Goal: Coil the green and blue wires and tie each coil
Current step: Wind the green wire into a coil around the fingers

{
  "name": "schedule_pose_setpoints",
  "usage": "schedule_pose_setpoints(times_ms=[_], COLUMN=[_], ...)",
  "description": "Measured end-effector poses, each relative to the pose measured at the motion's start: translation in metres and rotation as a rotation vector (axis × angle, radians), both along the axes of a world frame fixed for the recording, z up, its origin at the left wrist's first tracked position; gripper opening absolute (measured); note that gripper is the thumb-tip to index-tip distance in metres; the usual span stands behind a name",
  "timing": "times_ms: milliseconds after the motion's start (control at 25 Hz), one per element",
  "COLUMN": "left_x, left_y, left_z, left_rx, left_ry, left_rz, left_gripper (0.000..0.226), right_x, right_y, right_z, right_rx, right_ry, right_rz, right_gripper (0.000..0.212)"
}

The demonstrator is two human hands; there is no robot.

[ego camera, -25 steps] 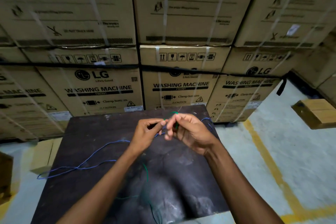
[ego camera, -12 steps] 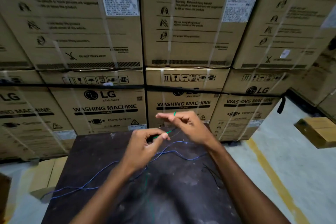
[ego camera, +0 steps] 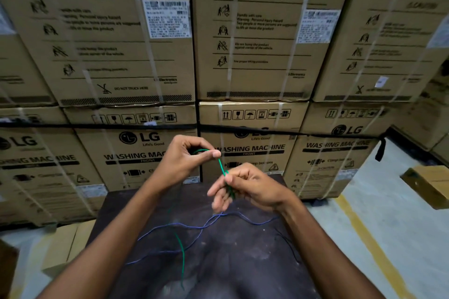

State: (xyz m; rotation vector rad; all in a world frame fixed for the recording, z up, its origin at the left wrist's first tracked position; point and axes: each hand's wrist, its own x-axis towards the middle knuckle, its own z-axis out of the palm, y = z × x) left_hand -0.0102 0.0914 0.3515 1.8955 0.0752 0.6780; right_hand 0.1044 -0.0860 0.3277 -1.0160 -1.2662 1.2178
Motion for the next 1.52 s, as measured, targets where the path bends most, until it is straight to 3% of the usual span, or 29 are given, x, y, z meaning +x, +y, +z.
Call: schedule_pose_setpoints(times_ms=[120,240,440,640,880,960,1160,1400,1520], left_x=[0.007,0.008,-0.012,-0.039,-0.054,-0.051,-0.024,-0.007,-0.008], left_y=[-0.009,-0.028,-0.047,-0.059,-0.019,0.000,0.040,0.030,0.016], left_z=[-0.013,-0.027,-0.042,-0.029,0.049,0.075,0.103,0.071,0.045], left_rx=[-0.183,-0.362,-0.140,0.067,0.353,0.380,0.158,-0.464,-0.383], left_ry=[-0.070,-0.074,-0.074,0.019,-0.033,-0.042,-0.039,-0.107,-0.077], left_rz=[0.052,0.062,0.183,0.147,0.205,0.213,0.103,0.068,0.131], left_gripper=[0.025,0.027,0.021,0.027,0.017,0.014,0.016,0.016,0.018], right_x=[-0.011,-0.014,0.005,0.014,0.017,0.014,0.009,-0.006,-0.005], right_y=[0.007,0.019,0.034,0.045,0.048,0.051,0.057,0.081,0.093], right_z=[0.013,0.032,0.055,0.046,0.056,0.062,0.084,0.103,0.120], right_rx=[0.103,0.218,0.367,0.369,0.283,0.222,0.184,0.297,0.393], right_ry=[0.225,0.333,0.362,0.090,-0.383,-0.416,-0.256,0.219,0.331], right_rz=[-0.029,-0.078,-0.253,-0.369,-0.373,-0.297,-0.107,-0.016,-0.088], right_gripper=[0.038,0.037,0.041,0.041,0.036,0.037,0.039,0.034,0.036])
